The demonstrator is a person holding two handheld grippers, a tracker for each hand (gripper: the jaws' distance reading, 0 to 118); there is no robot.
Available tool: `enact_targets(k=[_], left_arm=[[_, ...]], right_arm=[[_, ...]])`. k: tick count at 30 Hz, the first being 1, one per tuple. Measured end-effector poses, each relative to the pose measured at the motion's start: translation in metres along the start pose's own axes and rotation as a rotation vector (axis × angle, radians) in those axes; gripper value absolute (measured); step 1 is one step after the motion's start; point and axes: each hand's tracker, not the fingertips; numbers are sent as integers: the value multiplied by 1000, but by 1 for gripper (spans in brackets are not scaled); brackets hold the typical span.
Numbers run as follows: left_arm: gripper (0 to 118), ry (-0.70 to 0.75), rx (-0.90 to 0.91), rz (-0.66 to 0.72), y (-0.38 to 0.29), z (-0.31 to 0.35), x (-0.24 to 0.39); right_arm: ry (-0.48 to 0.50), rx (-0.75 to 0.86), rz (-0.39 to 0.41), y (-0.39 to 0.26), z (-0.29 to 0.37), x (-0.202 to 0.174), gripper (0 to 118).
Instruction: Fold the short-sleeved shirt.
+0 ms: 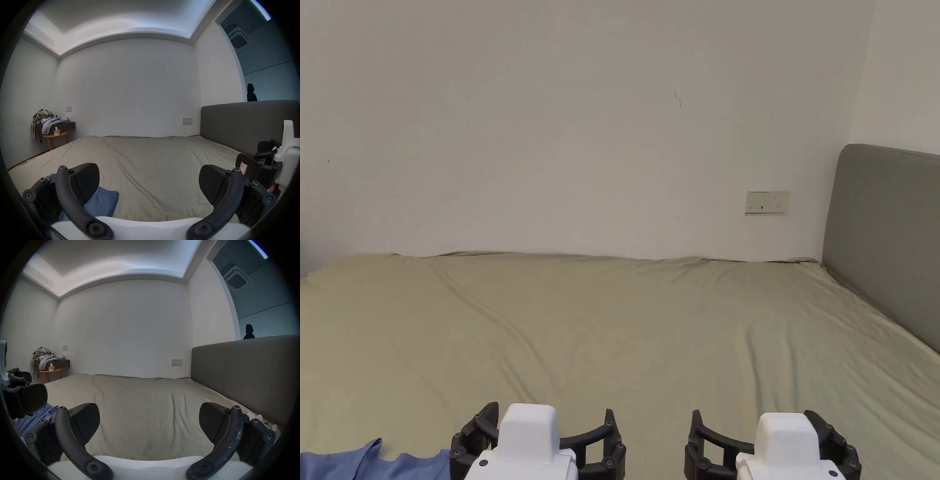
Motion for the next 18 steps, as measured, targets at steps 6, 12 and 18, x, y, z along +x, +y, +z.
enact_targets(k=[6,12,18], left_arm=[[118,5,-2,-8,-1,0,-1],[118,12,-9,11,-1,0,-4],[118,13,-6,-14,0,-1,-2]], right_arm=[[-11,1,-11,1,1,4,118],[-8,-4,-15,0,0,4,118],[2,-5,-8,1,0,1,118]])
